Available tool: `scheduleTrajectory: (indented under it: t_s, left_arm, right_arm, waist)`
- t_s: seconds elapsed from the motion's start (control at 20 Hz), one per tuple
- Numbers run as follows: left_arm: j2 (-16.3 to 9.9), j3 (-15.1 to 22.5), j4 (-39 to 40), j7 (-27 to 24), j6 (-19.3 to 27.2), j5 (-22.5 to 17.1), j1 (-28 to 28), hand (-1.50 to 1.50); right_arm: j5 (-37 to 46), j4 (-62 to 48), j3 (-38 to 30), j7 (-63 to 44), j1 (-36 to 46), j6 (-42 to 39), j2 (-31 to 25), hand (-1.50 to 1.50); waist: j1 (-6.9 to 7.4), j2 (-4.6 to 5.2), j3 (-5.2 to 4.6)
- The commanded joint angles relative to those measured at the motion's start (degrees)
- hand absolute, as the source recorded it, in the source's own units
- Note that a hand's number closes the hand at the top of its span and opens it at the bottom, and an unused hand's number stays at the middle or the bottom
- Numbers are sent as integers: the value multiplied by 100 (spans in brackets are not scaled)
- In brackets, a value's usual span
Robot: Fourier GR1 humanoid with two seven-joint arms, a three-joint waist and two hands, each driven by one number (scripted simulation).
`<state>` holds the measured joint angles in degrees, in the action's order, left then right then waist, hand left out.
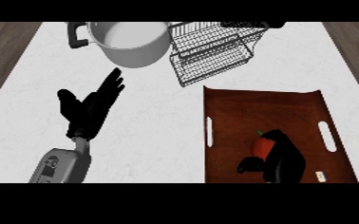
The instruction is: Pick the bell pepper from the tray and place it in the tiered basket
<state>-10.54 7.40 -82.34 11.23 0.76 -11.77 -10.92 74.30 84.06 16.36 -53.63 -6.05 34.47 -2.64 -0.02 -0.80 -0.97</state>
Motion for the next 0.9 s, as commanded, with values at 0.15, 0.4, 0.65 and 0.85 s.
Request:
scheduleTrajectory:
  t_s: [0.15,0.4,0.65,0.85]
  left_arm:
    - [79,218,-27,42,-141,40,-110,0]
    - [61,81,-105,210,47,51,-156,0]
    - [43,24,-288,520,116,11,-181,0]
    - [-119,-332,115,135,-52,-88,-219,0]
  right_arm:
    - [-1228,-248,756,2003,396,-1933,-1519,150]
    - [-3300,538,2,3753,813,-3060,-2640,150]
    - [-5032,1136,-1282,4256,1145,-3977,-3128,150]
    - [-5863,1969,-2071,4222,1273,-4404,-3467,150]
  waist:
    - [449,190,108]
    - [116,87,106]
    - [-27,60,101]
    - [-105,64,92]
